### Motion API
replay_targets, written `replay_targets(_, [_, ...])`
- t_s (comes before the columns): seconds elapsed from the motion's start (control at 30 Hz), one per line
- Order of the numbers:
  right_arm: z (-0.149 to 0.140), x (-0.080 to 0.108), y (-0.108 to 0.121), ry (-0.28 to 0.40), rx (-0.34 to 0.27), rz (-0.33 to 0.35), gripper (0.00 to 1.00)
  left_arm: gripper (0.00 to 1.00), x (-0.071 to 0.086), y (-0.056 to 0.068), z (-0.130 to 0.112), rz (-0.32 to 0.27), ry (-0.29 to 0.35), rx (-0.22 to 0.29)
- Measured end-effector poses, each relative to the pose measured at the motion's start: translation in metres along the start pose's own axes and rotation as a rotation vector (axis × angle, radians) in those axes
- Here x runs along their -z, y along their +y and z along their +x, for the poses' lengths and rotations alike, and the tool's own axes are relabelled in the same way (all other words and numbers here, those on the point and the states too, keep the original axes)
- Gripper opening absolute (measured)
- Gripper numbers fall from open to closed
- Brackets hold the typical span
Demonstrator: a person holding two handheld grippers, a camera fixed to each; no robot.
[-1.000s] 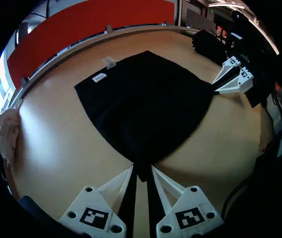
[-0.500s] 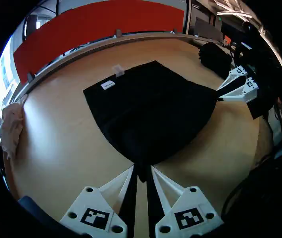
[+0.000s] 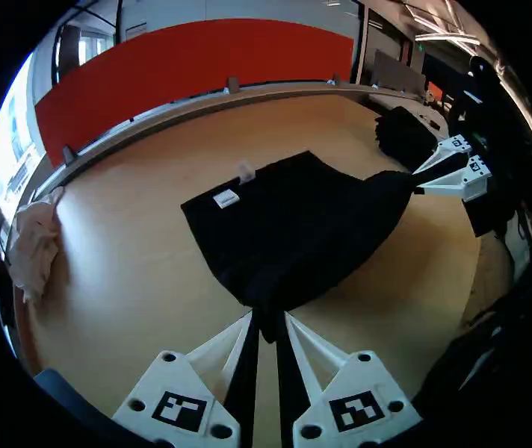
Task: Fold towel
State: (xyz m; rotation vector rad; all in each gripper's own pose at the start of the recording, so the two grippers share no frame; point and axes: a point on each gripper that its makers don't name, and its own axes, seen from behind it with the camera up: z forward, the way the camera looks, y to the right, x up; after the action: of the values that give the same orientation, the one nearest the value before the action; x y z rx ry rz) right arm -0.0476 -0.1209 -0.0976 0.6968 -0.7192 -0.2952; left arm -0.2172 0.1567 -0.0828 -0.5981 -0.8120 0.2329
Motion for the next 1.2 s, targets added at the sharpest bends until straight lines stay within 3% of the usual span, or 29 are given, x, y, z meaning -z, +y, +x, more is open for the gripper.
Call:
replay_targets(0.2, [0.011, 0.013, -0.001, 0.013, 0.008, -0.003, 0.17, 0.14, 0.014, 0.002, 0.012, 0.008, 0.012, 0.004])
replay_targets(0.63, [0.036, 0.045, -0.003, 0.060, -0.032, -0.011, 0.17, 0.14, 0.041, 0.005, 0.035, 0.004, 0.043, 0.013])
replay_targets(1.2, [0.059, 0.072, -0.001, 0.094, -0.021, -0.020, 0.17, 0.14, 0.062, 0.011, 0.057, -0.010, 0.075, 0.015])
